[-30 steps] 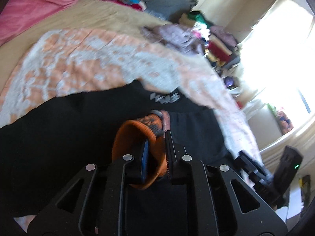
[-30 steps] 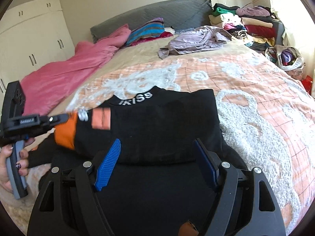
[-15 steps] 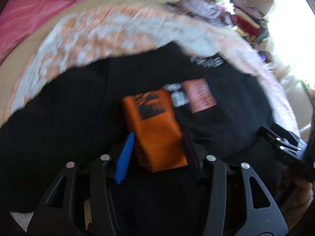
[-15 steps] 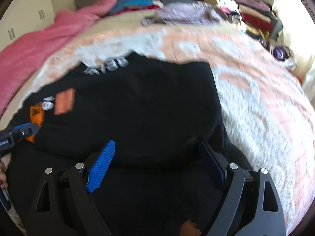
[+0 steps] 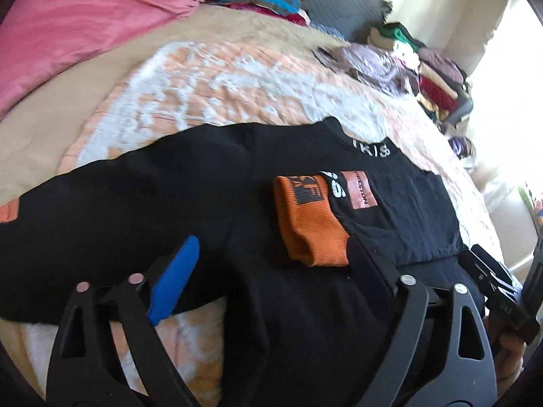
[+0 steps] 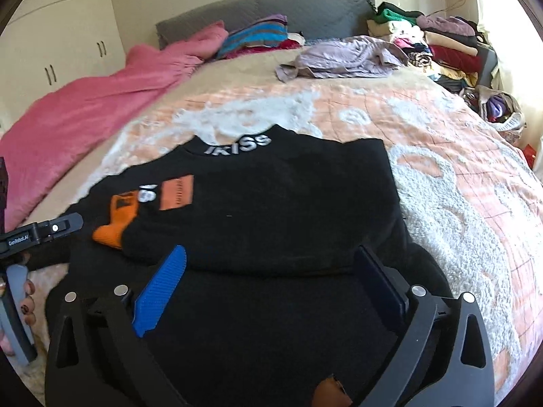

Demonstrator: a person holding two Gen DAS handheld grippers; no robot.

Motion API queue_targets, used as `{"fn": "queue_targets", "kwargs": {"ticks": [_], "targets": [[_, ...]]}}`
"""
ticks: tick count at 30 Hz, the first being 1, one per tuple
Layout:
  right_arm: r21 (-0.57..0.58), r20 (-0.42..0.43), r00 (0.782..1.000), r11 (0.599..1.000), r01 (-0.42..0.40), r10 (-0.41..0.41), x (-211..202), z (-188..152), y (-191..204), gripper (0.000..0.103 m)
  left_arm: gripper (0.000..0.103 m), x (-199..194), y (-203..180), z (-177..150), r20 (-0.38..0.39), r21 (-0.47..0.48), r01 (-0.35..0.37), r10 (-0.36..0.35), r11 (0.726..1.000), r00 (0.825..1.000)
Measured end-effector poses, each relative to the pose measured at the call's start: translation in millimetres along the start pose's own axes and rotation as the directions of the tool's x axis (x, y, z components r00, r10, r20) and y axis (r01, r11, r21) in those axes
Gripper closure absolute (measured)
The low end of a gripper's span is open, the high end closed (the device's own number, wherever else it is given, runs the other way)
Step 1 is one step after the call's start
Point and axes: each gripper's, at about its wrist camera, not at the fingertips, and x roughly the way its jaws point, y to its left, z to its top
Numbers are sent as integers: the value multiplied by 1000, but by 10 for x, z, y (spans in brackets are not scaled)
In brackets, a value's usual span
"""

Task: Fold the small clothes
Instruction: 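Grasp the other orange sleeve cuff with the left gripper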

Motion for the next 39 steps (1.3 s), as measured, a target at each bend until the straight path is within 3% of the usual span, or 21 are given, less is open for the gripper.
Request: {"fn": "queue_targets", "kwargs": {"ticks": [2, 8, 28, 35, 39], "targets": [[-14, 6, 1000, 1000, -10, 10, -44, 0, 78, 5, 9, -92, 50, -17, 23, -12, -26, 26, 1000, 999], [-93, 36, 998, 995, -38, 42, -139, 6, 409, 5, 10, -349, 249, -61, 78, -48, -130, 133, 990, 988], [-280, 13, 975, 937, -211, 223, -111, 34, 1627, 5, 10, -1014, 1132, -349, 88, -256, -251, 281, 934, 956], [-329, 6, 961, 908, -260, 278, -111, 46, 2006, 5, 10, -1137, 1572, -492, 52, -382, -278, 320, 882, 946], [-346, -5, 953, 894, -285, 303, -80, 46, 2191, 5, 10, -1157, 1792, -560, 30, -462, -263, 312, 847, 950]]}}
